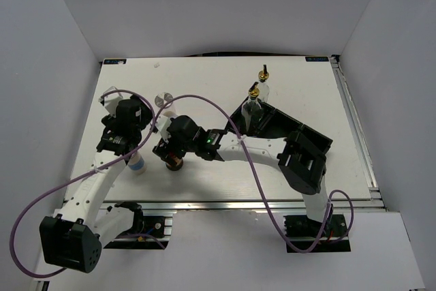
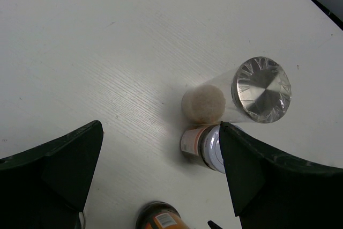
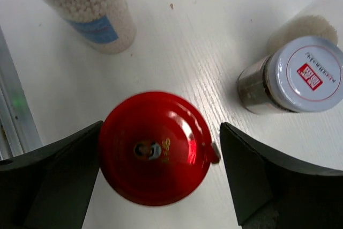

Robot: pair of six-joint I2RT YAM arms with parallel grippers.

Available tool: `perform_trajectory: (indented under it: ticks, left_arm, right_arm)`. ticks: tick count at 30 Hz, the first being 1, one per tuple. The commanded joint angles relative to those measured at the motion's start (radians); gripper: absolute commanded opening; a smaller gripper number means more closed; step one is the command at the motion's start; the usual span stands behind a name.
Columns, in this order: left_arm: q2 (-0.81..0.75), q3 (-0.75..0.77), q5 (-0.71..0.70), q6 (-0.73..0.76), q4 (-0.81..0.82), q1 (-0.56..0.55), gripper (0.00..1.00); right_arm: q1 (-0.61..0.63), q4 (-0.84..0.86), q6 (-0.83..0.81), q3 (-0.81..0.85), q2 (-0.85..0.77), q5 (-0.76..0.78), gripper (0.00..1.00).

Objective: Organize the condiment bottles

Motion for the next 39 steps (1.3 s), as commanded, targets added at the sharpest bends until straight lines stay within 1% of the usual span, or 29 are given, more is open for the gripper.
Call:
perform_trajectory:
  ticks: [1,3,6,7,8,9,10,11,12,13,17,18,22,27,28,30,33,34,36,37,39]
  left_arm:
    - [-0.010,0.037,-0.026,0.019,0.037,-0.004,0.98]
    - [0.002,0.046,-0.035,0.021,0.020,-0.003,0.98]
    - [-0.001,0.043,-0.050,0.018,0.014,-0.004,0.98]
    - [-0.004,0.041,-0.047,0.015,0.017,-0.004,0.98]
    - [-0.004,0.041,-0.031,-0.002,0.031,-0.003,0.98]
    - [-0.007,0.032,-0.018,-0.016,0.039,-0.003,0.98]
    - [-0.010,0.026,0.005,-0.024,0.074,-0.003,0.98]
    - [-0.011,0.018,0.047,-0.025,0.091,-0.004,0.98]
    - [-0.013,0.015,0.057,-0.028,0.095,-0.003,0.98]
    - [-0.014,0.021,0.057,-0.028,0.083,-0.004,0.98]
    - [-0.045,0.023,0.022,-0.028,0.062,-0.003,0.98]
    - [-0.054,0.020,0.028,-0.027,0.066,-0.003,0.98]
    - [-0.090,-0.014,0.075,-0.024,0.126,-0.003,0.98]
    - [-0.068,-0.022,0.101,-0.024,0.138,-0.003,0.98]
    - [-0.064,-0.022,0.108,-0.024,0.138,-0.003,0.98]
    - [-0.053,-0.020,0.112,-0.021,0.137,-0.003,0.98]
    - [-0.054,-0.032,0.129,-0.022,0.154,-0.003,0.98]
    - [-0.054,-0.037,0.131,-0.022,0.163,-0.003,0.98]
    - [-0.053,-0.046,0.135,-0.024,0.164,-0.003,0.98]
    - [-0.053,-0.048,0.137,-0.025,0.166,-0.003,0.98]
    - [-0.051,-0.054,0.141,-0.033,0.164,-0.003,0.98]
  right_arm:
    - [0.009,0.059,0.009,0.080,0.025,0.070,0.89]
    - [0.009,0.060,0.010,0.097,0.047,0.078,0.86]
    - [0.014,0.043,0.012,0.113,0.058,0.108,0.61]
    - [0.020,0.034,0.010,0.112,0.046,0.111,0.41]
    - [0.024,0.005,0.010,0.110,0.035,0.125,0.33]
    - [0.030,-0.010,0.009,0.103,0.021,0.136,0.28]
    - [0.041,-0.009,0.009,0.088,-0.017,0.148,0.18]
    - [0.043,0.003,0.016,0.068,-0.039,0.153,0.13]
    - [0.044,0.013,0.025,0.028,-0.065,0.138,0.10]
    - [0.044,0.019,0.033,0.011,-0.112,0.119,0.01]
    - [0.044,0.017,0.075,-0.070,-0.221,0.069,0.00]
    - [0.044,0.010,0.111,-0.084,-0.243,0.076,0.00]
    - [0.040,-0.062,0.157,-0.181,-0.371,0.136,0.00]
    - [0.015,-0.136,0.234,-0.308,-0.526,0.194,0.00]
    - [0.002,-0.145,0.251,-0.327,-0.578,0.200,0.00]
    - [-0.020,-0.182,0.268,-0.373,-0.628,0.225,0.00]
    - [-0.072,-0.219,0.294,-0.416,-0.721,0.303,0.00]
    - [-0.115,-0.237,0.297,-0.422,-0.760,0.344,0.00]
    - [-0.173,-0.262,0.311,-0.431,-0.792,0.354,0.00]
    - [-0.228,-0.271,0.311,-0.434,-0.816,0.371,0.00]
    - [-0.281,-0.279,0.312,-0.436,-0.835,0.389,0.00]
